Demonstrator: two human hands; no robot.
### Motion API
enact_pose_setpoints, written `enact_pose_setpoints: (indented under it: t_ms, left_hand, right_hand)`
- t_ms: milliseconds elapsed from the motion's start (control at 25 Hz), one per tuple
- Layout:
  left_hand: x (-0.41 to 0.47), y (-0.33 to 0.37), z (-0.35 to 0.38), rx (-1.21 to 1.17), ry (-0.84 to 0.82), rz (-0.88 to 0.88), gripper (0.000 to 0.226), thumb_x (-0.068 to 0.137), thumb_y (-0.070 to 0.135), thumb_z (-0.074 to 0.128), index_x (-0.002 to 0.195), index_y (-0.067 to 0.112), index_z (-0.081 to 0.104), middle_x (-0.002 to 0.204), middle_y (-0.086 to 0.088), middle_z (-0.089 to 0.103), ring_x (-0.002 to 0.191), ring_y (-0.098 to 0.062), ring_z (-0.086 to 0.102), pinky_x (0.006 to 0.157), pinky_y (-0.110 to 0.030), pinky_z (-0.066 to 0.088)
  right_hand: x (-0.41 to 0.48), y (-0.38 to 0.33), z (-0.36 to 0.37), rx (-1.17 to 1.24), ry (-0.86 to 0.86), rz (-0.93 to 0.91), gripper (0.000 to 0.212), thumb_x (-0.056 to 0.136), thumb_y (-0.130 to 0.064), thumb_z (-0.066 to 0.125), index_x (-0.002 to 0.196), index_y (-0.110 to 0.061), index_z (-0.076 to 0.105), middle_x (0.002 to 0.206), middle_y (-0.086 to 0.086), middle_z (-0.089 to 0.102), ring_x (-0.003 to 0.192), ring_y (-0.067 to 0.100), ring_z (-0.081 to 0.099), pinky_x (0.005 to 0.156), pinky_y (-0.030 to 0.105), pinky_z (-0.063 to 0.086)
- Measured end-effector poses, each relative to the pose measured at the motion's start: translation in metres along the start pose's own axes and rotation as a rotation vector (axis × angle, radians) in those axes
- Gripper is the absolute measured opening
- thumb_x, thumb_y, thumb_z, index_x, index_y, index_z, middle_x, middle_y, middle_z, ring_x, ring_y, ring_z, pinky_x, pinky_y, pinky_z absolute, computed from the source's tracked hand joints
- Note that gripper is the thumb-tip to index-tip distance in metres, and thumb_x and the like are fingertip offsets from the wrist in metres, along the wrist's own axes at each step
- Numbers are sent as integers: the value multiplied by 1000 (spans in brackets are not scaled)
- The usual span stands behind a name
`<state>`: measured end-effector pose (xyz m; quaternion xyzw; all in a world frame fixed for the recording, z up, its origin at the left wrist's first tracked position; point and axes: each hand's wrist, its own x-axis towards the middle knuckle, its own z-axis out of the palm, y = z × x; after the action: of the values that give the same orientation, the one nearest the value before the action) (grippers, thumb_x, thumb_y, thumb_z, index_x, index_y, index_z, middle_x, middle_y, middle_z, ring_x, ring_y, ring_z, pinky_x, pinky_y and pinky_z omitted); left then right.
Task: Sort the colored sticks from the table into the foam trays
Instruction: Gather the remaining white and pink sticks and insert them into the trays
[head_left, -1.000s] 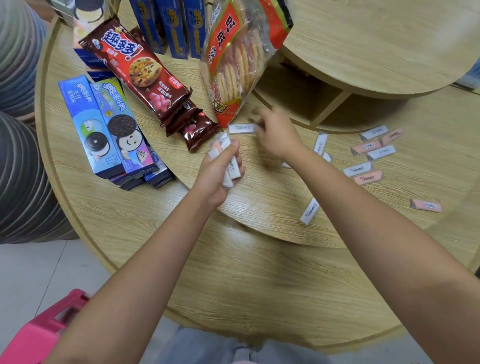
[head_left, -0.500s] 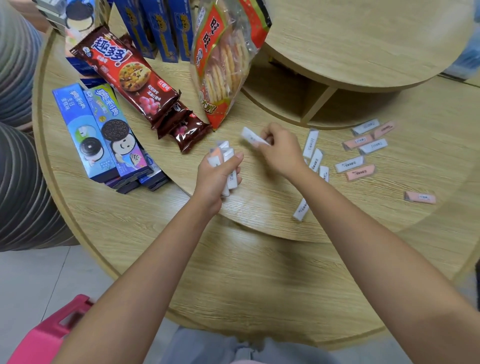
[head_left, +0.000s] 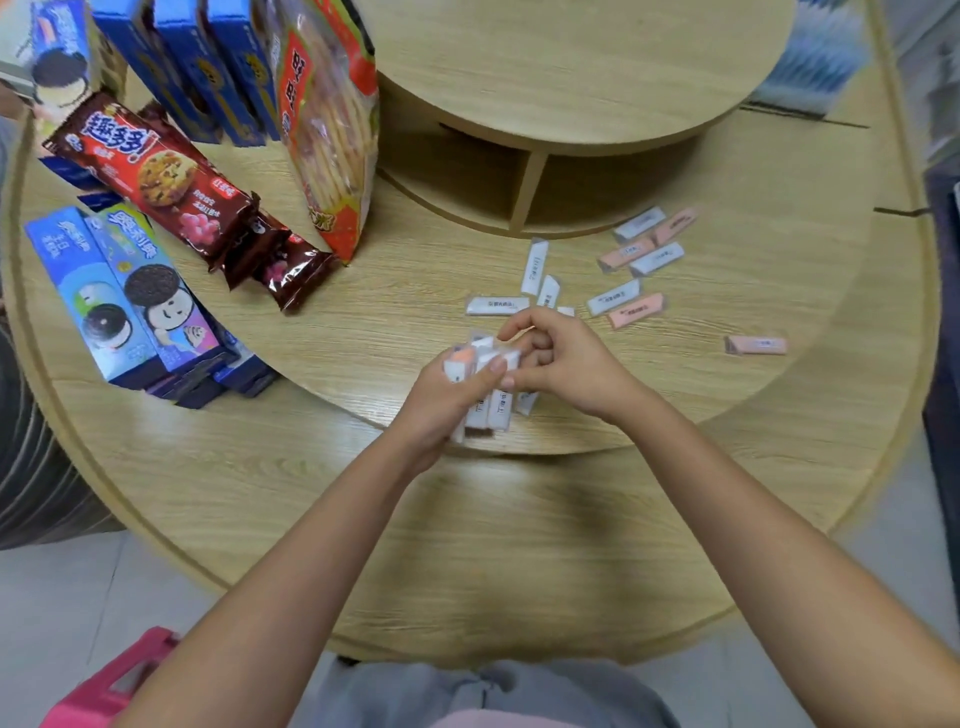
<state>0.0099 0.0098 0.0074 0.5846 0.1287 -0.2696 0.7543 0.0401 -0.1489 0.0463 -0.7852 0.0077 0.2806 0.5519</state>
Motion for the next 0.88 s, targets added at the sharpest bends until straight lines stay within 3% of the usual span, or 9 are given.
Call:
enact_pose_setpoints:
  t_ms: [120, 240, 280, 320, 440, 520, 640, 760, 880]
  left_hand:
    - [-6, -10, 5, -83, -22, -67, 34, 81, 29, 70, 108, 10, 64, 94, -8, 71, 86, -20, 67, 72, -30, 53]
    - [-13, -18, 15, -80, 123, -81, 13, 86, 23, 66, 95, 14, 65, 79, -5, 71, 77, -21, 67, 73, -35, 50]
    - [-15, -20, 17, -73, 162, -74, 11, 87, 23, 65, 95, 14, 65, 75, -3, 70, 75, -19, 67, 71, -35, 50]
    - [-18, -21, 18, -90, 181, -68, 11, 89, 22, 63, 95, 13, 64, 73, -1, 70, 73, -17, 67, 69, -33, 51]
    - [-26, -23, 19, -229, 187, -68, 16, 90, 17, 59, 103, 8, 60, 78, -4, 67, 69, -15, 66, 59, -24, 53]
    - [-28, -23, 18, -310, 189, -82, 21, 89, 18, 58, 108, 9, 57, 81, -5, 65, 70, -16, 64, 56, -24, 52]
    - [-30, -23, 16, -330, 161, -83, 24, 90, 21, 56, 110, 8, 55, 84, -8, 64, 74, -17, 60, 57, -24, 52]
    - [-30, -21, 14, -344, 152, -89, 26, 90, 23, 58, 110, 8, 53, 85, -8, 62, 72, -15, 58, 56, -24, 52]
    - [-28, -16, 10, -311, 139, -97, 22, 88, 25, 59, 104, 10, 55, 84, -7, 62, 71, -14, 58, 56, -24, 52]
  right_hand:
    - [-11, 16, 1, 51, -58, 17, 43, 75, 3, 73, 109, -15, 53, 91, 8, 55, 70, 19, 59, 72, 38, 54]
    - [-17, 33, 7, 90, 244, 123, 16, 85, -13, 64, 98, -18, 57, 83, 4, 60, 69, 18, 59, 68, 36, 49]
    - [-16, 37, 10, -83, 381, 191, 11, 86, -25, 61, 93, -18, 58, 82, 2, 62, 72, 18, 59, 68, 33, 47]
    - [-14, 40, 15, -329, 457, 261, 23, 86, -38, 59, 92, -16, 58, 83, 1, 62, 76, 20, 59, 67, 31, 45]
    - [-7, 44, 34, -720, 473, 334, 48, 85, -53, 56, 106, -9, 53, 99, 7, 61, 93, 27, 58, 66, 32, 38]
    - [-2, 45, 41, -740, 505, 334, 43, 90, -42, 54, 112, -5, 49, 108, 11, 58, 100, 30, 57, 67, 32, 36]
    - [-1, 50, 38, -693, 547, 313, 28, 93, -27, 50, 108, -3, 50, 101, 13, 59, 89, 29, 58, 61, 30, 36]
    - [-4, 54, 23, -492, 639, 210, 17, 94, -23, 52, 98, -7, 53, 89, 9, 61, 74, 25, 56, 56, 28, 35]
    - [2, 51, 5, -335, 790, 187, 13, 93, -25, 56, 94, -11, 54, 86, 4, 60, 76, 22, 56, 58, 27, 33]
